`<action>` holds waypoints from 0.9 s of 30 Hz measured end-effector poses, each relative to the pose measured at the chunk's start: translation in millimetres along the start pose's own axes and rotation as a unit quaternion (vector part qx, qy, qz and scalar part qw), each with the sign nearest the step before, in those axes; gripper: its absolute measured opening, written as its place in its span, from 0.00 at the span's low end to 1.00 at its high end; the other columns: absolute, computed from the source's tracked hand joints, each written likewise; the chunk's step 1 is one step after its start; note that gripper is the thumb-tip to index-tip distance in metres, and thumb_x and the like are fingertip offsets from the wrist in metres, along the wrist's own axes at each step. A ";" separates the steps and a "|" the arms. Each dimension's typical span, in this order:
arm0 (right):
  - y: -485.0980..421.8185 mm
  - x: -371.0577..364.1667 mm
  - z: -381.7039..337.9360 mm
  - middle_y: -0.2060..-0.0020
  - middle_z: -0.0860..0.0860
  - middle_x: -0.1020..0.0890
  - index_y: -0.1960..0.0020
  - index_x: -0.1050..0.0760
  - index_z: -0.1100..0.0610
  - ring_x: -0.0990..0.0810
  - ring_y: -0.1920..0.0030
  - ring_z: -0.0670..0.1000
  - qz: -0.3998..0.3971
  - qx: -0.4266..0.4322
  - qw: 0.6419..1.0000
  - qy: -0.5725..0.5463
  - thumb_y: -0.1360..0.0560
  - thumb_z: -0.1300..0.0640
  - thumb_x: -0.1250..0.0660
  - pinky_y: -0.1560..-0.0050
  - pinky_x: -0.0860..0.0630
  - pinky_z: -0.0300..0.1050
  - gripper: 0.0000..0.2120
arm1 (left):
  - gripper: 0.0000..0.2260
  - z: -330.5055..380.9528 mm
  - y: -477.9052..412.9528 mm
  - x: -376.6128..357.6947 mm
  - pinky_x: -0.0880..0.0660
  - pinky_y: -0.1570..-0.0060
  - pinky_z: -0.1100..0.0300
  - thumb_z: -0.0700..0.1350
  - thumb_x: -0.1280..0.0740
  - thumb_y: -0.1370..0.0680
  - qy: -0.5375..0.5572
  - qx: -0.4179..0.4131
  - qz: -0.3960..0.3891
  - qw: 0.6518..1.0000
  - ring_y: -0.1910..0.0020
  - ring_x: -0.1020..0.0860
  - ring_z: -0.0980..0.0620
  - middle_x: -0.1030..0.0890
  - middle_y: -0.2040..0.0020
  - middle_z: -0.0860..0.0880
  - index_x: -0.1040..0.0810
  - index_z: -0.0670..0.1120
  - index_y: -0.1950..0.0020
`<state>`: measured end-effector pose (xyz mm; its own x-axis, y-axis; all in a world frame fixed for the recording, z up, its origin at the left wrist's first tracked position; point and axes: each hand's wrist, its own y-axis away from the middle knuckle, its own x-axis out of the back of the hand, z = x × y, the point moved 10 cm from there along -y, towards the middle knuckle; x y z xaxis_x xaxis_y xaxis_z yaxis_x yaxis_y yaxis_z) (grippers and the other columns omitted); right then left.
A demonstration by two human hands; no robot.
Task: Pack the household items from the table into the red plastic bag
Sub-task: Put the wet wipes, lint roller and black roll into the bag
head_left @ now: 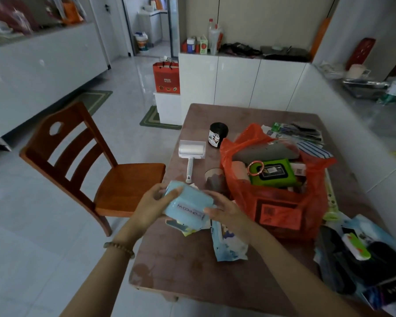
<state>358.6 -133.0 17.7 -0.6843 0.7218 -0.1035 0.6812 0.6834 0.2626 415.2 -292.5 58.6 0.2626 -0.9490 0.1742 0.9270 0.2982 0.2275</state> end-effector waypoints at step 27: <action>-36.0 297.0 -32.3 0.35 0.52 0.26 0.34 0.27 0.52 0.26 0.37 0.53 0.121 -0.106 0.914 0.373 0.31 0.40 0.29 0.43 0.28 0.44 0.30 | 0.21 -18.8 -128.0 -166.2 0.20 0.55 0.40 0.58 0.40 0.22 0.009 0.066 0.113 0.991 0.58 0.17 0.38 0.17 0.58 0.37 0.23 0.39 0.50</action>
<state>122.4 53.2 8.4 -0.5616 0.5197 0.6438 0.8241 0.4204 0.3796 257.9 -174.8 -17.5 0.4653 -0.8578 0.2183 0.8011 0.5130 0.3084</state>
